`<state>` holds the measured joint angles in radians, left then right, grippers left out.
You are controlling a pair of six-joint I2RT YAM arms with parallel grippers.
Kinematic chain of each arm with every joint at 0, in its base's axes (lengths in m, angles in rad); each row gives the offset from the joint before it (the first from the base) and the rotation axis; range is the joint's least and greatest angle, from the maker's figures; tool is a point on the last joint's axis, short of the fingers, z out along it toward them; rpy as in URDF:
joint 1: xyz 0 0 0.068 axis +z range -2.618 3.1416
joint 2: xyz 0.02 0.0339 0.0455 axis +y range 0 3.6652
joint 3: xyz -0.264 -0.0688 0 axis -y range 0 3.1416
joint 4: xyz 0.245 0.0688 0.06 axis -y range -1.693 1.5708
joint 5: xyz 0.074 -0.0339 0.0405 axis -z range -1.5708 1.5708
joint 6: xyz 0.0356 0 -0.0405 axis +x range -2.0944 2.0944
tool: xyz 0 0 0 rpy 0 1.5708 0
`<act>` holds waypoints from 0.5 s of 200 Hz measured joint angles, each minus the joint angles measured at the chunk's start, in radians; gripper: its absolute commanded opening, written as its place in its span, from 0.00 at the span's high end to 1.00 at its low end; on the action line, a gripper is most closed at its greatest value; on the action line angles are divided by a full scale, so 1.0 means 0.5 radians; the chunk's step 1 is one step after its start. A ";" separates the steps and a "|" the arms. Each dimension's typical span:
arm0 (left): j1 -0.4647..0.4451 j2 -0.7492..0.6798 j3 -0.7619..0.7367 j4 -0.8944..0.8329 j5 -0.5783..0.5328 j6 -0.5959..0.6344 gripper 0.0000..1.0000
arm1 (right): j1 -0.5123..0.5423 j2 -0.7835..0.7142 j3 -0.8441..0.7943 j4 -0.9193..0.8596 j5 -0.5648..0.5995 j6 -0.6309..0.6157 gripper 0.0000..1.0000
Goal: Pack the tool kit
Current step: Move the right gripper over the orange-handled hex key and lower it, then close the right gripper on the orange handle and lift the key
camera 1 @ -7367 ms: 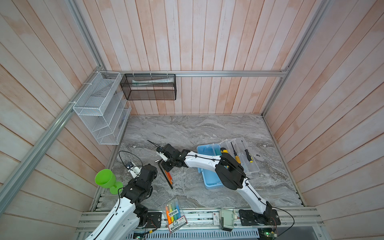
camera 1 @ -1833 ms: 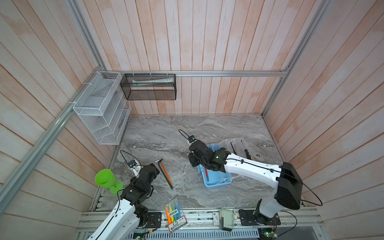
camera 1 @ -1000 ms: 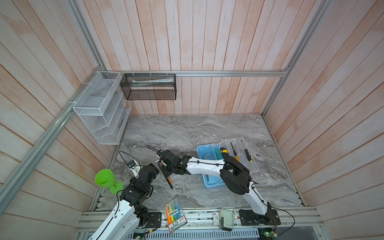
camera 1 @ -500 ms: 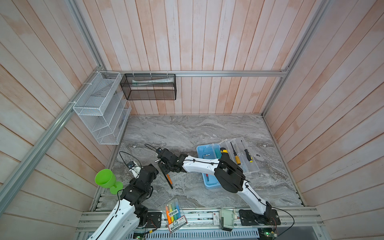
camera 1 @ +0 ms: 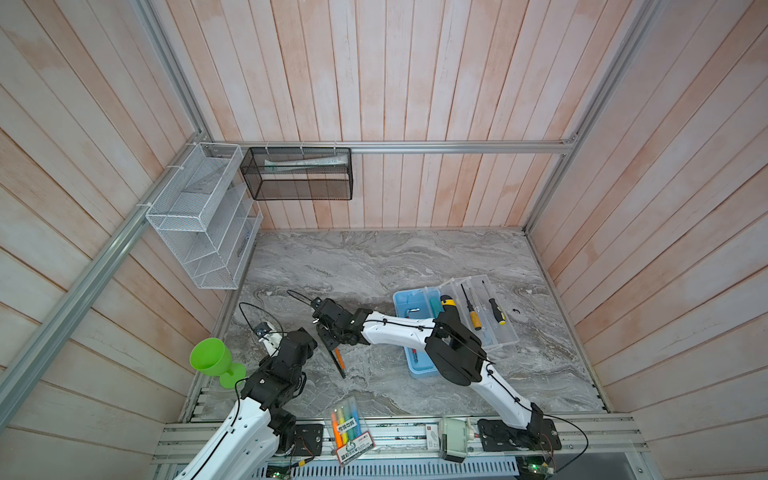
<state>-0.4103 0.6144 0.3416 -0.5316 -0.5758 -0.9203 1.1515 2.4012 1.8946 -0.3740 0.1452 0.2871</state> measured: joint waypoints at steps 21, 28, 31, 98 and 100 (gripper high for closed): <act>0.000 -0.001 0.000 0.000 0.000 0.000 0.00 | 0.000 0.000 -0.002 -0.011 0.037 0.001 0.73; 0.000 -0.001 0.000 0.000 0.000 0.000 0.00 | 0.000 0.000 -0.005 -0.011 0.048 0.001 0.73; 0.000 -0.001 0.000 0.000 0.000 0.001 0.00 | 0.000 -0.001 -0.007 -0.009 0.053 0.002 0.73; 0.000 -0.006 0.000 0.001 0.001 0.004 0.00 | -0.027 -0.093 -0.163 0.027 0.113 0.004 0.78; 0.000 -0.006 0.000 0.001 0.001 0.005 0.00 | -0.027 -0.095 -0.166 0.027 0.113 0.005 0.78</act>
<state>-0.4103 0.6113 0.3416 -0.5312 -0.5755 -0.9180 1.1378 2.3539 1.8118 -0.3603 0.2016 0.2893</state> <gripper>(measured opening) 0.997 0.237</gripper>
